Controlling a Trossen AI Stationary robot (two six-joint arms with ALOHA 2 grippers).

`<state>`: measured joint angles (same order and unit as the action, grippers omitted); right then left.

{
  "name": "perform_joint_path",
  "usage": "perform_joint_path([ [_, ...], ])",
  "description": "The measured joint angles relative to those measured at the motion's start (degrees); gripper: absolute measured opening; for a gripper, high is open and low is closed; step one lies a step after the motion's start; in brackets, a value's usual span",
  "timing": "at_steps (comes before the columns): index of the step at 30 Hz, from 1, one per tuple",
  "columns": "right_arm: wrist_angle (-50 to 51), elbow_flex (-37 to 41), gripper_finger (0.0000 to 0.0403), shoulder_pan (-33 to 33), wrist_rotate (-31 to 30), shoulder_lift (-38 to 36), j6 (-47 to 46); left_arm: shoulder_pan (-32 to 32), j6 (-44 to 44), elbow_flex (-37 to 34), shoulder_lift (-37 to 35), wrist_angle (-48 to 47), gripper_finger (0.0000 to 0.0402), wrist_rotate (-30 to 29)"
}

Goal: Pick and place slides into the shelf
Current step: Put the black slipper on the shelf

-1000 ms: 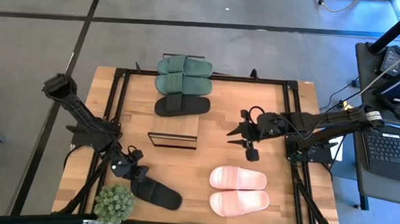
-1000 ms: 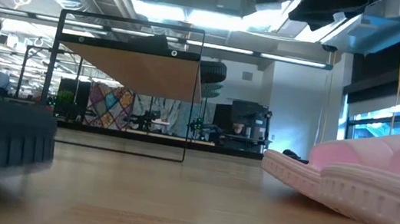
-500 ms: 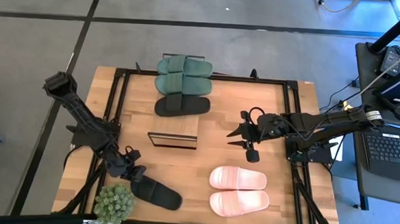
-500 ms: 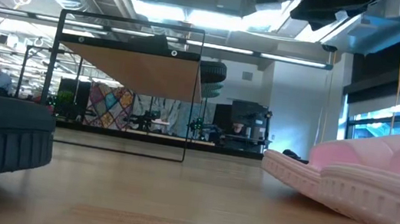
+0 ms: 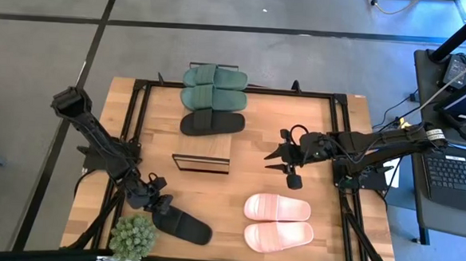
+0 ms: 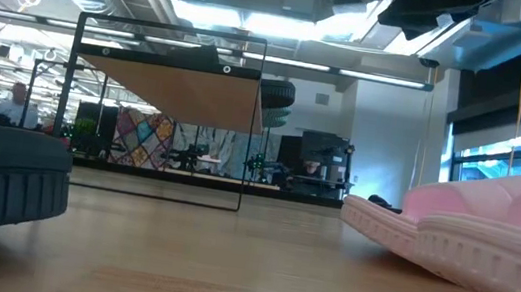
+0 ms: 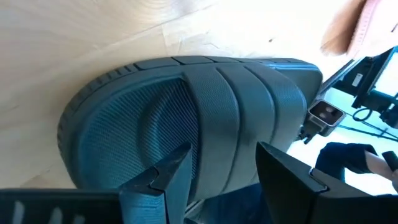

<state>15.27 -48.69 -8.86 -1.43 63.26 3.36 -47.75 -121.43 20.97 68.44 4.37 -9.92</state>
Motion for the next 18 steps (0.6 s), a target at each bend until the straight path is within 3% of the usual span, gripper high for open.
perform_joint_path([
  [10,0.0,0.0,0.0125,0.0,0.0,0.0,0.1,1.1,4.1,0.0,4.3,6.5,0.0163,-0.1],
  [18,0.0,0.0,0.0125,0.0,0.0,0.0,0.1,2.7,9.2,0.0,4.4,7.7,0.0103,0.2],
])
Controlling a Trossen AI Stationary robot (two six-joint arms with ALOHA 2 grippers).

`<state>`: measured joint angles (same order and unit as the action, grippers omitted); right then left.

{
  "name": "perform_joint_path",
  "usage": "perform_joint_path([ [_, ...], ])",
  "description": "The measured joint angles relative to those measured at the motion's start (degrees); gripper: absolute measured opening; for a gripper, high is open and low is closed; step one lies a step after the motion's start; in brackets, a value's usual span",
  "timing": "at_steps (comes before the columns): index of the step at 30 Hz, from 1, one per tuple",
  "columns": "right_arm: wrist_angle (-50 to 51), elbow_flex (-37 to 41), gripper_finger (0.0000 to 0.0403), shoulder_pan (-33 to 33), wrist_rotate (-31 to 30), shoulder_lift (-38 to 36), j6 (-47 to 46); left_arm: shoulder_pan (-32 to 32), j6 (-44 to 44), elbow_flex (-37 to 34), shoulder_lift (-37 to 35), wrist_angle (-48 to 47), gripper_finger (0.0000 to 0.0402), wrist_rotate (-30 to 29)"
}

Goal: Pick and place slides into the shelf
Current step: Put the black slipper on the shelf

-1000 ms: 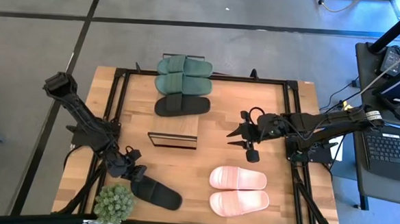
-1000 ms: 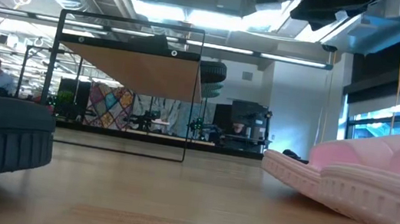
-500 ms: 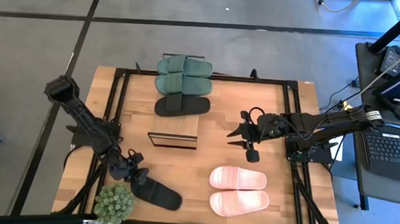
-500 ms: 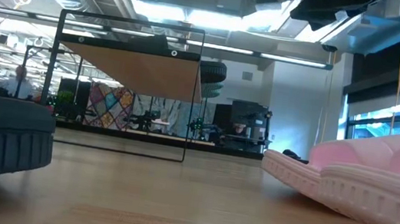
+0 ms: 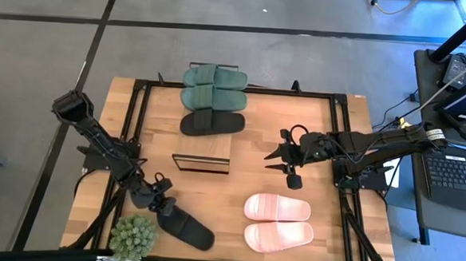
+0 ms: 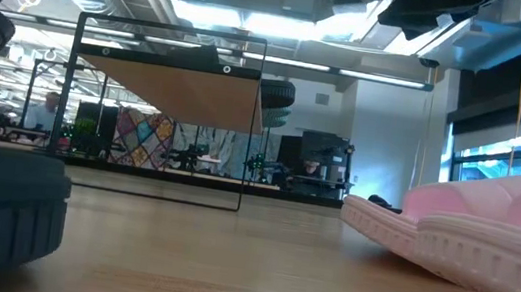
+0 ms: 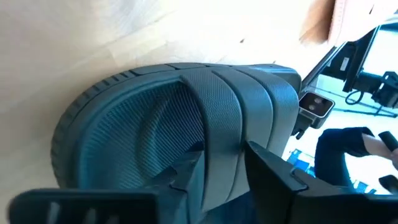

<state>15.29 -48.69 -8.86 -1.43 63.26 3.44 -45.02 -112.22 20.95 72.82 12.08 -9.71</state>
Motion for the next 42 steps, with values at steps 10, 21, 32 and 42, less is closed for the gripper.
perform_joint_path([
  [10,0.0,0.0,0.0125,0.0,0.0,0.0,0.0,0.5,8.8,0.0,0.0,4.0,0.0007,-1.6],
  [21,0.0,0.0,0.0125,0.0,0.0,0.0,0.0,0.5,15.8,0.0,-2.8,11.6,0.0003,-10.1],
  [32,-0.7,0.0,0.0125,0.0,0.0,0.0,-0.3,0.3,40.5,0.0,-15.8,19.2,0.0001,-26.0],
  [42,-1.8,0.0,0.0125,0.0,0.0,0.0,-0.4,0.7,60.8,0.0,-35.1,19.1,0.0000,-35.4],
])
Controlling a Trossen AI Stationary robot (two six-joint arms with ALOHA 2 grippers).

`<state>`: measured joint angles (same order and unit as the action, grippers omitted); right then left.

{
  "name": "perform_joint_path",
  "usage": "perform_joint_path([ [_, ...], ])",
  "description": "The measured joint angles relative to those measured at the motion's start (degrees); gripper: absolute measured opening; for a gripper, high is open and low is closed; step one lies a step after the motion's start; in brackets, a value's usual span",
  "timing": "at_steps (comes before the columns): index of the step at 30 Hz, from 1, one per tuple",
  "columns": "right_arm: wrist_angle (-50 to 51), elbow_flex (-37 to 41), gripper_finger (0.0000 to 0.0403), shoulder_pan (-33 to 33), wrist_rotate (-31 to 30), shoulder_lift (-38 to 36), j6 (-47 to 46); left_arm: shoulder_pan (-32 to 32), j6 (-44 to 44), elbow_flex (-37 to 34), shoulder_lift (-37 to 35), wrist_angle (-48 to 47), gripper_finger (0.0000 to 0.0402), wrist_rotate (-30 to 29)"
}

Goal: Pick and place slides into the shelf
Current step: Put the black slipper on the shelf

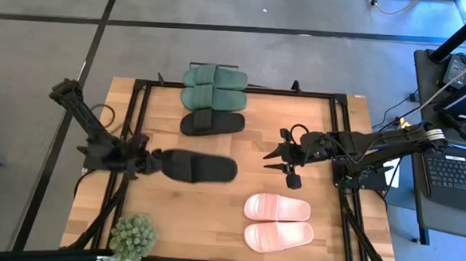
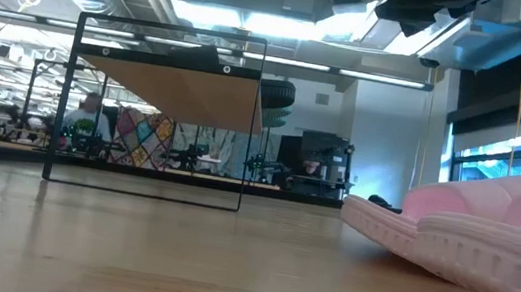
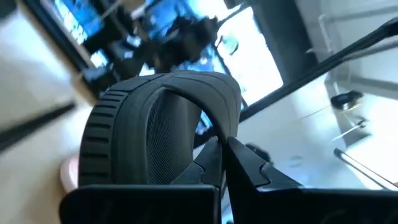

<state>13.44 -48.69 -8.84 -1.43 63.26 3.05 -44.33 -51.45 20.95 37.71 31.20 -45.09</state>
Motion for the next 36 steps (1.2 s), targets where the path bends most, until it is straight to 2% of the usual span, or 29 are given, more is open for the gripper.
perform_joint_path([
  [4,-0.2,0.0,0.0125,0.0,0.0,0.0,0.2,1.5,-1.3,0.0,-5.9,-7.7,0.0000,-3.9],
  [7,-0.8,0.0,0.0125,0.0,0.0,0.0,0.2,3.6,-4.8,0.0,-9.2,-12.5,0.0000,-4.3],
  [17,-1.0,0.0,0.0125,0.0,0.0,0.0,1.8,11.2,-14.0,0.0,-15.6,-21.9,0.0000,0.5],
  [28,-1.4,0.0,0.0125,0.0,0.0,0.0,3.3,24.1,-18.9,0.0,-16.3,-28.8,0.0000,12.7],
  [36,-1.7,0.0,0.0125,0.0,0.0,0.0,3.3,33.2,-21.0,0.0,-14.8,-29.0,0.0000,22.9],
])
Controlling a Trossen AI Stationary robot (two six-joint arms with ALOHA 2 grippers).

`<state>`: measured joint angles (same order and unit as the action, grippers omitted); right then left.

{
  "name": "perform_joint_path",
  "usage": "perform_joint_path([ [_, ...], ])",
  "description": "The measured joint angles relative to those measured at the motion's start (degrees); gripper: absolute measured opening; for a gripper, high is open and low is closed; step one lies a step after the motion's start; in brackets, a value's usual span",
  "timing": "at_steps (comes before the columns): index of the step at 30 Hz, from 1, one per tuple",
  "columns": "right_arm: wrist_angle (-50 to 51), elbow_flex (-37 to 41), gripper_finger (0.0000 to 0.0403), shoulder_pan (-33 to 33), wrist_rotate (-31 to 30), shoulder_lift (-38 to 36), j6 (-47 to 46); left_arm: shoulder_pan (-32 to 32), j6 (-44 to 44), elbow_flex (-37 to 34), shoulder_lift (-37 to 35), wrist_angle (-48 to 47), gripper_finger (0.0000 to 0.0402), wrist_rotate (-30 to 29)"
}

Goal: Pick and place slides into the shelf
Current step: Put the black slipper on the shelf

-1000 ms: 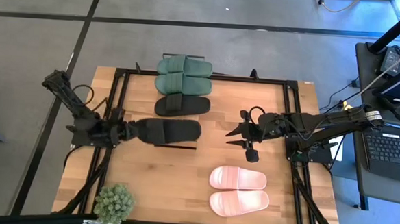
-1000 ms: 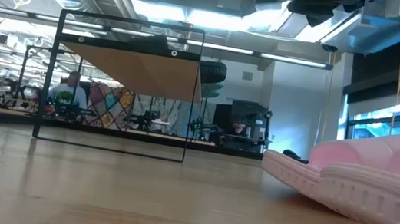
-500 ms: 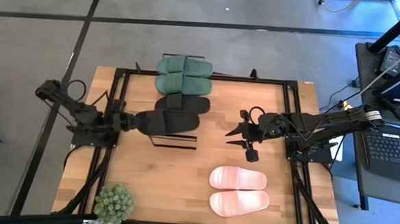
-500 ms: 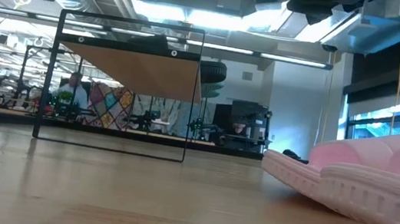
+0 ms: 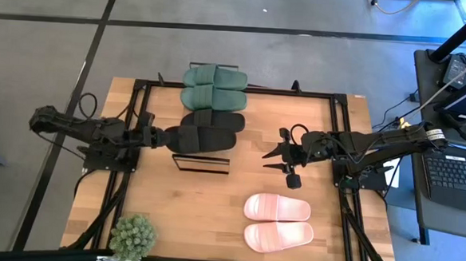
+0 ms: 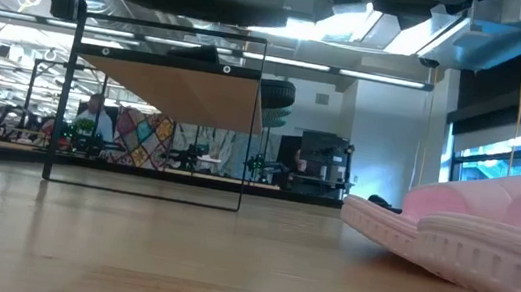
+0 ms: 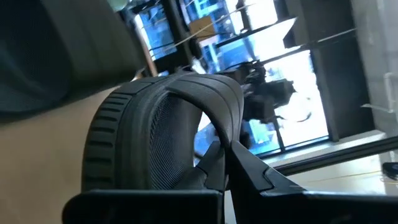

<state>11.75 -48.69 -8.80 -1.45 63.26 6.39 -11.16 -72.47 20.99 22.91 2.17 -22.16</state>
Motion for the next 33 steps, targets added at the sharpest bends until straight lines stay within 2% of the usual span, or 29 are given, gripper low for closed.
perform_joint_path([
  [9,0.0,0.0,0.0125,0.0,0.0,0.0,-0.2,8.1,-0.9,0.0,3.8,-0.1,0.0000,11.1],
  [14,0.0,0.0,0.0125,0.0,0.0,0.0,-0.3,11.1,-1.2,0.0,5.3,0.1,0.0000,14.8],
  [22,0.1,0.0,0.0125,0.0,0.0,0.0,-0.3,13.8,-2.3,0.1,7.6,0.4,0.0000,18.4],
  [33,0.5,0.0,0.0125,0.0,0.0,0.0,-0.3,16.2,-0.5,0.0,7.9,1.6,0.0000,18.5],
])
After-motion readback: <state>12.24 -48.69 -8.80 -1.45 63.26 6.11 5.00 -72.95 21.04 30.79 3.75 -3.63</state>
